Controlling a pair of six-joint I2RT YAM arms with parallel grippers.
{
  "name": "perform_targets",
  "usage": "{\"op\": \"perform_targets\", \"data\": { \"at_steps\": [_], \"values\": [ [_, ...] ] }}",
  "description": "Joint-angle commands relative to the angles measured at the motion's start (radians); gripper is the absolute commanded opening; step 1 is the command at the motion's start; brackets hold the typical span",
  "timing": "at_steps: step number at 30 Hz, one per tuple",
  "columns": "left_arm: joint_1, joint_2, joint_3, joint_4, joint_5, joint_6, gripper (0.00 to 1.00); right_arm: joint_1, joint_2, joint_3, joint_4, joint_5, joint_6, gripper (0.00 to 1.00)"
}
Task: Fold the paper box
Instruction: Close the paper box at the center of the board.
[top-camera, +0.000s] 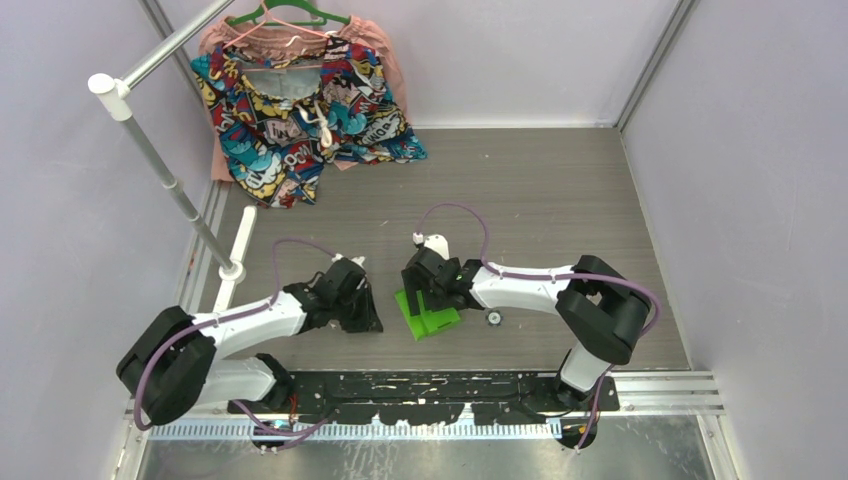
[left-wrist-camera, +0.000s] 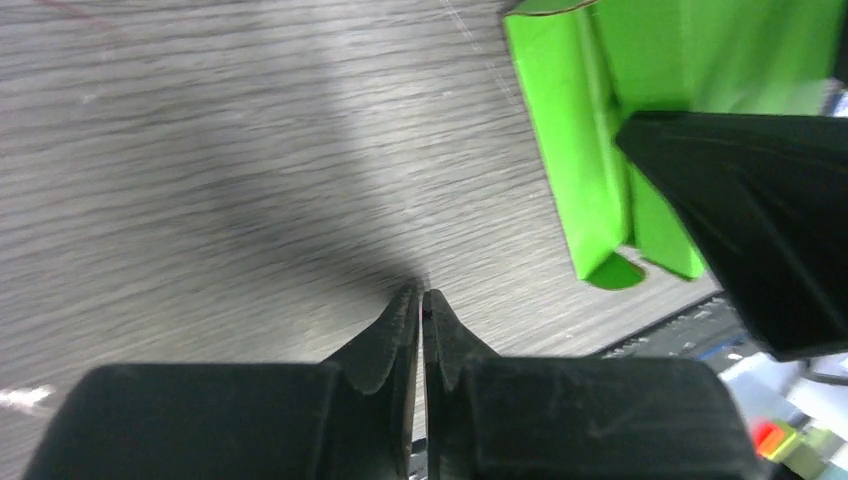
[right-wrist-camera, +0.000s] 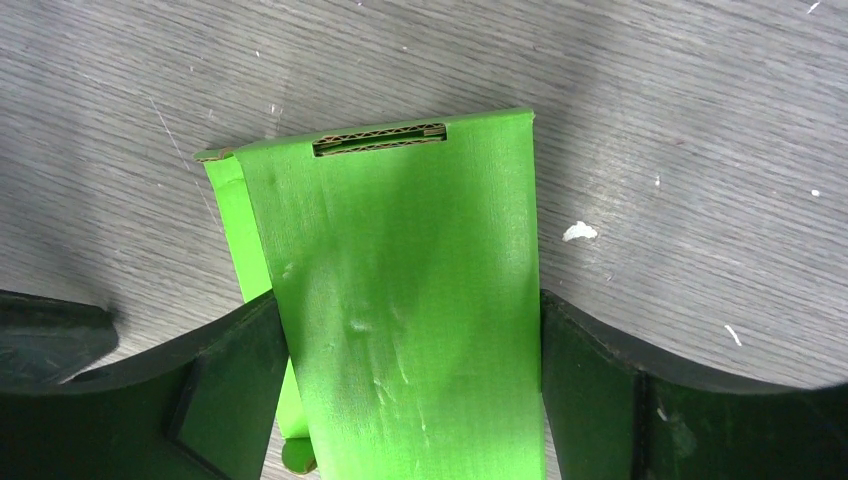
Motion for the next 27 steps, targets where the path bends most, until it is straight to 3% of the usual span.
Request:
{"op": "perform_targets", "data": {
  "at_steps": [1, 6, 10, 13, 17, 21, 27],
  "values": [
    [0.011, 0.066, -0.053, 0.151, -0.009, -0.045, 0.08, -0.001, -0.015, -0.020, 0.019, -0.053, 0.041, 0.49],
    [0.014, 0.105, -0.106, 0.297, -0.022, -0.115, 0.14, -0.002, -0.011, -0.032, 0.027, -0.053, 0.046, 0.48],
    [0.041, 0.078, -0.101, 0.278, -0.067, -0.111, 0.19, -0.001, -0.007, -0.038, 0.032, -0.057, 0.047, 0.48],
    [0.083, 0.048, -0.104, 0.251, -0.063, -0.096, 0.31, -0.001, -0.004, -0.040, 0.036, -0.059, 0.048, 0.48],
    [0.120, 0.028, -0.112, 0.232, -0.063, -0.060, 0.35, -0.001, -0.002, -0.043, 0.042, -0.066, 0.048, 0.48],
    [0.144, 0.066, -0.145, 0.300, -0.044, -0.044, 0.29, -0.001, 0.007, -0.041, 0.050, -0.086, 0.048, 0.48],
    [0.146, 0.162, -0.173, 0.419, -0.020, -0.053, 0.00, 0.000, 0.042, -0.011, 0.006, -0.060, 0.039, 0.42]
  ]
}}
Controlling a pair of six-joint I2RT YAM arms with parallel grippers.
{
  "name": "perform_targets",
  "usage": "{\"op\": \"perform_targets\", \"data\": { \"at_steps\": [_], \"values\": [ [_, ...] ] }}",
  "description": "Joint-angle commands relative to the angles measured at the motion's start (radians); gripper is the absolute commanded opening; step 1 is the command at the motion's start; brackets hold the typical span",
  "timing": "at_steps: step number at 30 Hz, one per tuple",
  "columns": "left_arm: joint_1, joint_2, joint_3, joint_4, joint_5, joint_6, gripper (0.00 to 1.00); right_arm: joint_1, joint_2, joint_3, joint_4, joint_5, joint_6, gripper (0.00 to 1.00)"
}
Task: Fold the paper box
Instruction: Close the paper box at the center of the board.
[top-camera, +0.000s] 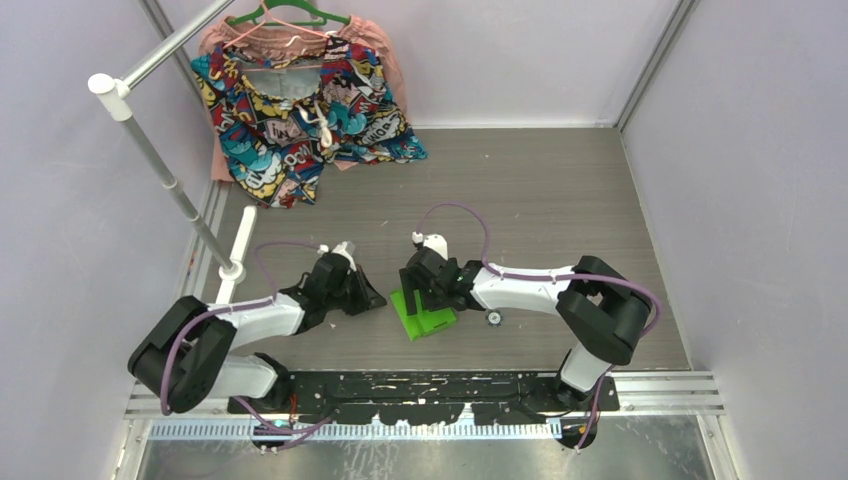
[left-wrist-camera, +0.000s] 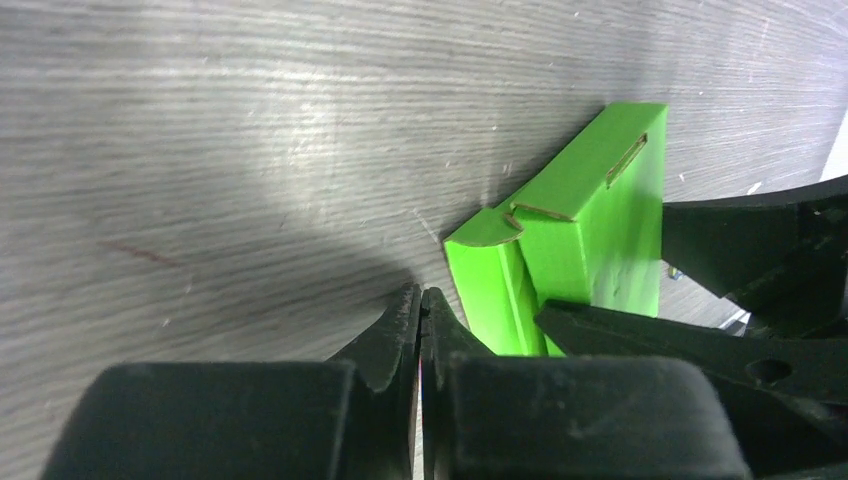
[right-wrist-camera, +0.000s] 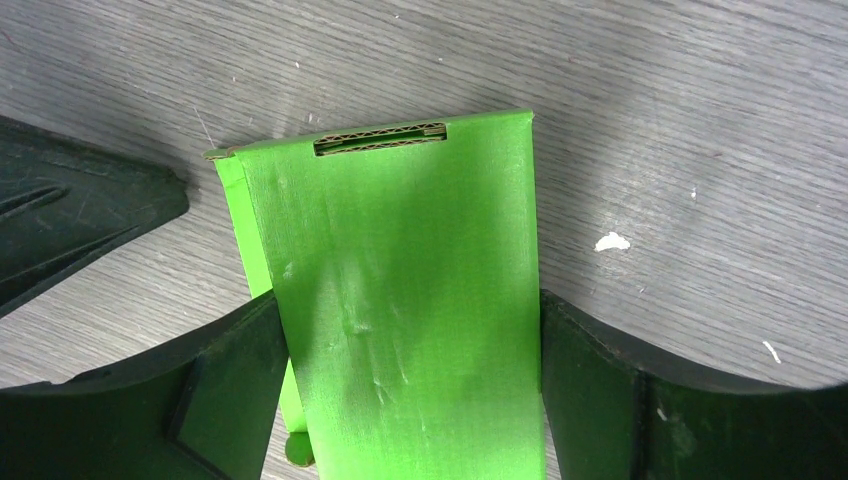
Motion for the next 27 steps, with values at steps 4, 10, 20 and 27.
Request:
{"op": "perform_targets", "data": {
  "at_steps": [4, 10, 20, 27],
  "values": [
    [0.004, 0.125, -0.043, 0.017, -0.022, 0.042, 0.00, 0.011, 0.070, 0.019, -0.083, 0.021, 0.002, 0.42],
    [0.003, 0.135, -0.039, 0.019, -0.019, 0.049, 0.00, 0.043, 0.110, 0.046, -0.114, 0.073, -0.004, 0.54],
    [0.003, 0.131, -0.038, 0.015, -0.018, 0.055, 0.00, 0.134, 0.184, 0.121, -0.221, 0.319, 0.008, 0.54],
    [0.005, 0.092, -0.044, -0.011, -0.023, 0.063, 0.00, 0.179, 0.198, 0.128, -0.260, 0.413, 0.046, 0.53]
  ]
}}
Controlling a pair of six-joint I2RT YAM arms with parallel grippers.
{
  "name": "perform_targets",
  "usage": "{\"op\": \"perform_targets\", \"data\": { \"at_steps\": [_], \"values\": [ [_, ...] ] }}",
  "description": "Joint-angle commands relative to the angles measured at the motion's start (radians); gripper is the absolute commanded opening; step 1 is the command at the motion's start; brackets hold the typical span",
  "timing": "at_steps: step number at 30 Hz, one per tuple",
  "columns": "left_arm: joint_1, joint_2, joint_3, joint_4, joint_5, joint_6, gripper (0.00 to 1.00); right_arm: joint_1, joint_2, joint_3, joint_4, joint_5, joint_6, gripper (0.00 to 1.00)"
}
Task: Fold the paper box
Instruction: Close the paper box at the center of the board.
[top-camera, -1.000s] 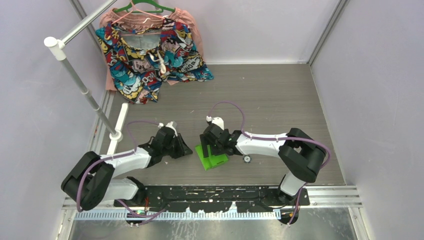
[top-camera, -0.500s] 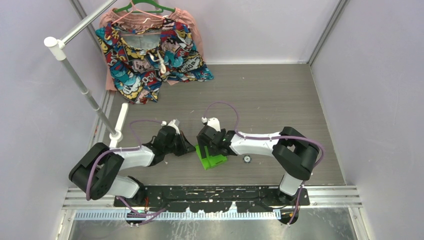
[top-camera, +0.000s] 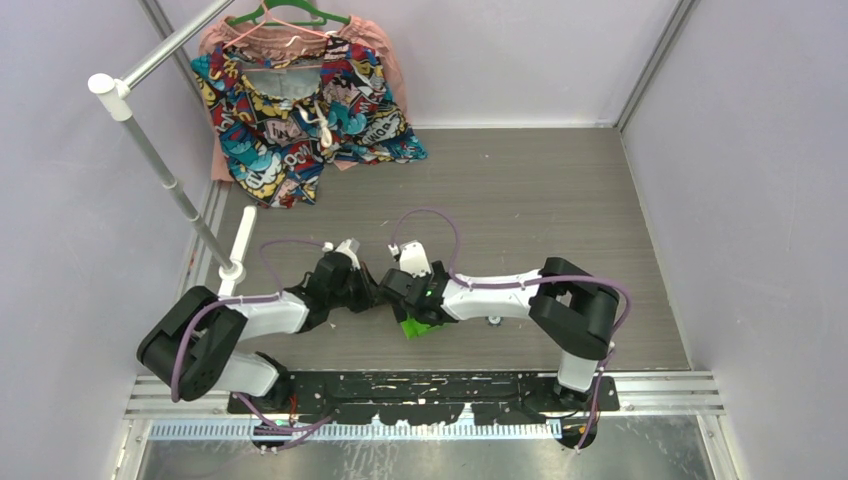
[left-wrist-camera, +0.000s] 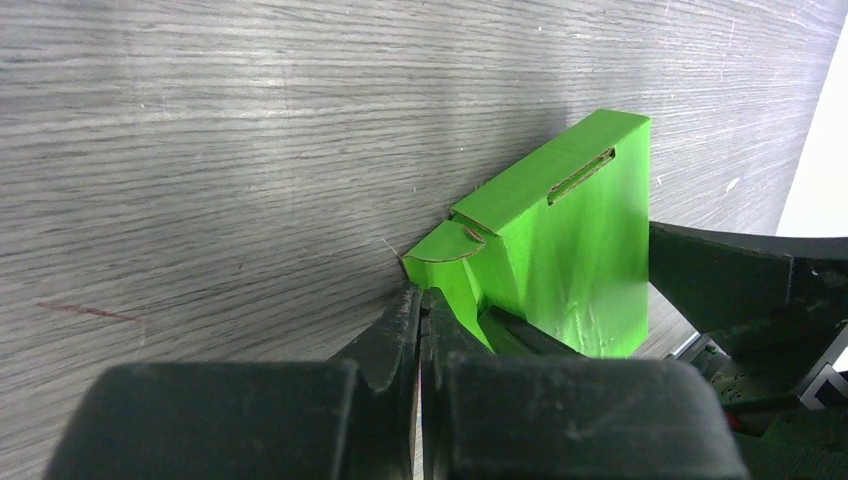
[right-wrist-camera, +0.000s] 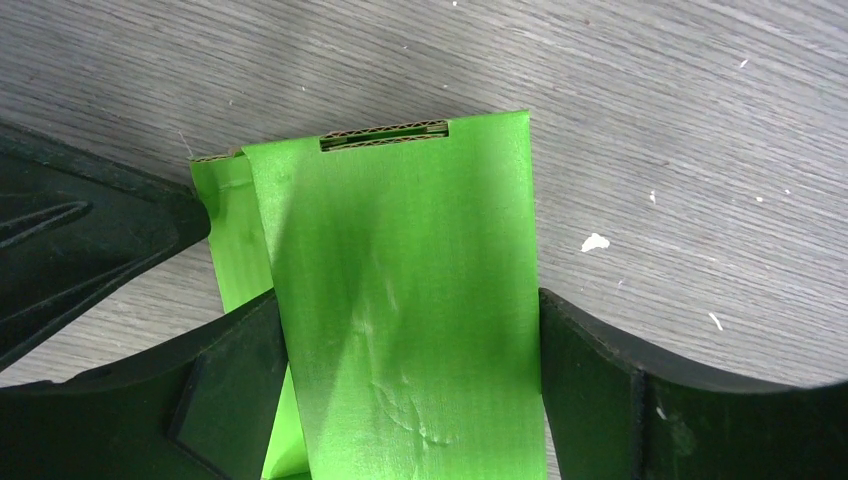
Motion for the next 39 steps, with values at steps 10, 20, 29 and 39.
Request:
{"op": "perform_targets", "data": {
  "at_steps": [10, 20, 29, 39],
  "values": [
    [0.005, -0.037, -0.051, -0.182, -0.051, 0.059, 0.00, 0.093, 0.119, 0.101, -0.316, 0.305, 0.056, 0.56],
    [0.004, -0.074, -0.059, -0.206, -0.049, 0.062, 0.00, 0.136, 0.196, 0.198, -0.476, 0.432, 0.114, 0.58],
    [0.004, -0.079, -0.060, -0.205, -0.036, 0.063, 0.00, 0.153, 0.262, 0.246, -0.534, 0.471, 0.128, 0.59],
    [0.002, -0.061, -0.056, -0.197, -0.022, 0.067, 0.00, 0.174, 0.335, 0.296, -0.604, 0.512, 0.155, 0.60]
  ]
}}
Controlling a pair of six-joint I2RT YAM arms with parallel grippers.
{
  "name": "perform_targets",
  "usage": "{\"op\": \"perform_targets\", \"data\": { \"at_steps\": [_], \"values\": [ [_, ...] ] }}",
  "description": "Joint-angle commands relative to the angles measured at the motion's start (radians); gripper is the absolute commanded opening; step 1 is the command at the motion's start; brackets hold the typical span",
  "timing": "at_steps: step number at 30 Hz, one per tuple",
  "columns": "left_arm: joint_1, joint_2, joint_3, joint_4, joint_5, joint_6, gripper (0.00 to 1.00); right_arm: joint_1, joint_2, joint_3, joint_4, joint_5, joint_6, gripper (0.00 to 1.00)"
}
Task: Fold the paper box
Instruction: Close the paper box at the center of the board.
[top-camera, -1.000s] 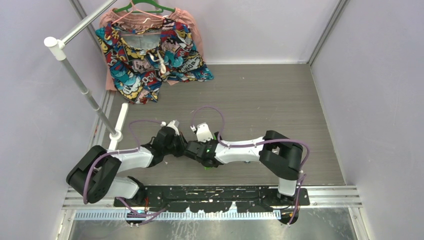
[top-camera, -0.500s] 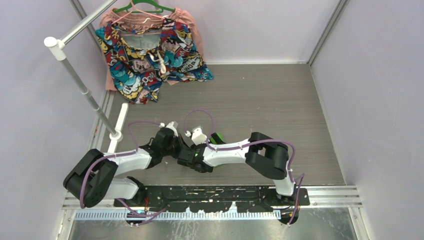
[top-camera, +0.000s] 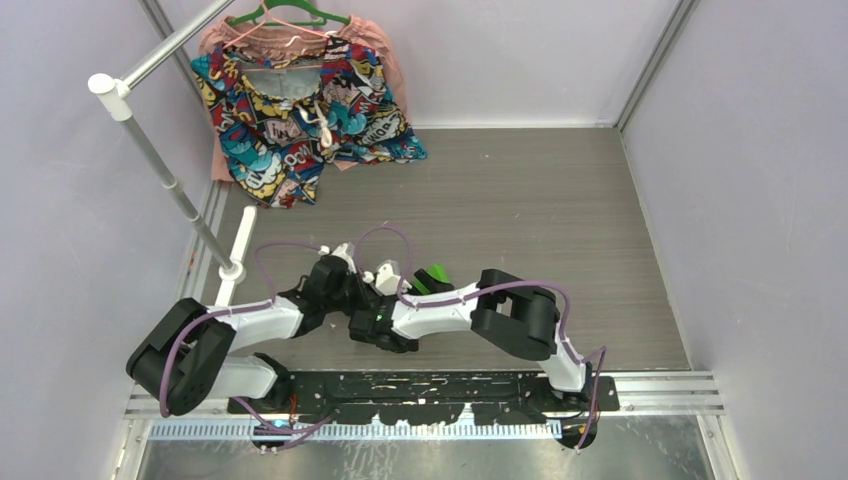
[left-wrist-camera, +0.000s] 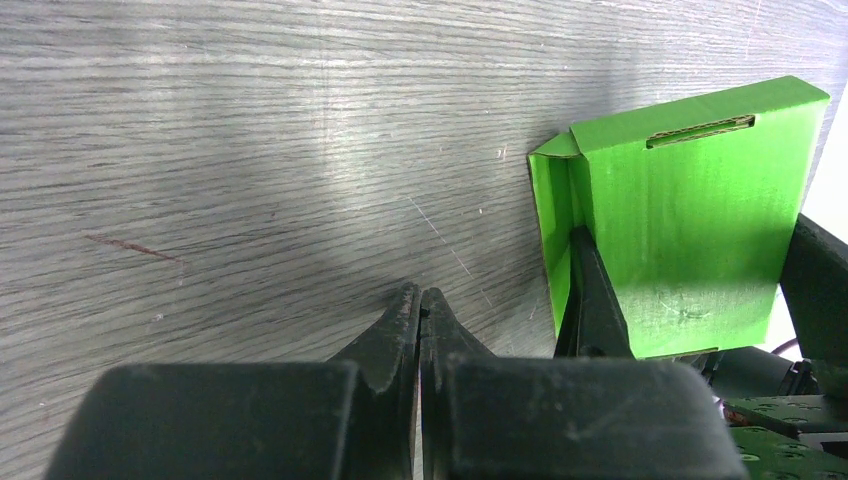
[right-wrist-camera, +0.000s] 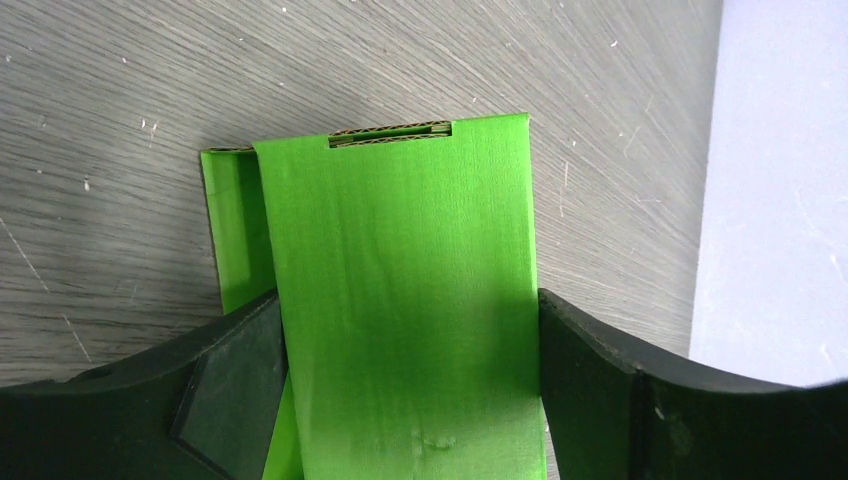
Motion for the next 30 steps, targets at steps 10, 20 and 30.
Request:
{"op": "perform_targets", "data": {
  "at_steps": [10, 20, 30],
  "values": [
    [0.004, 0.036, -0.028, -0.108, -0.013, 0.049, 0.00, 0.020, 0.141, 0.074, -0.137, 0.030, 0.058, 0.60],
    [0.004, 0.072, -0.031, -0.084, -0.009, 0.048, 0.00, 0.027, 0.221, 0.090, -0.129, 0.023, 0.063, 0.61],
    [0.003, 0.101, -0.027, -0.069, -0.003, 0.049, 0.00, 0.028, 0.279, 0.084, -0.089, -0.003, 0.033, 0.61]
  ]
}}
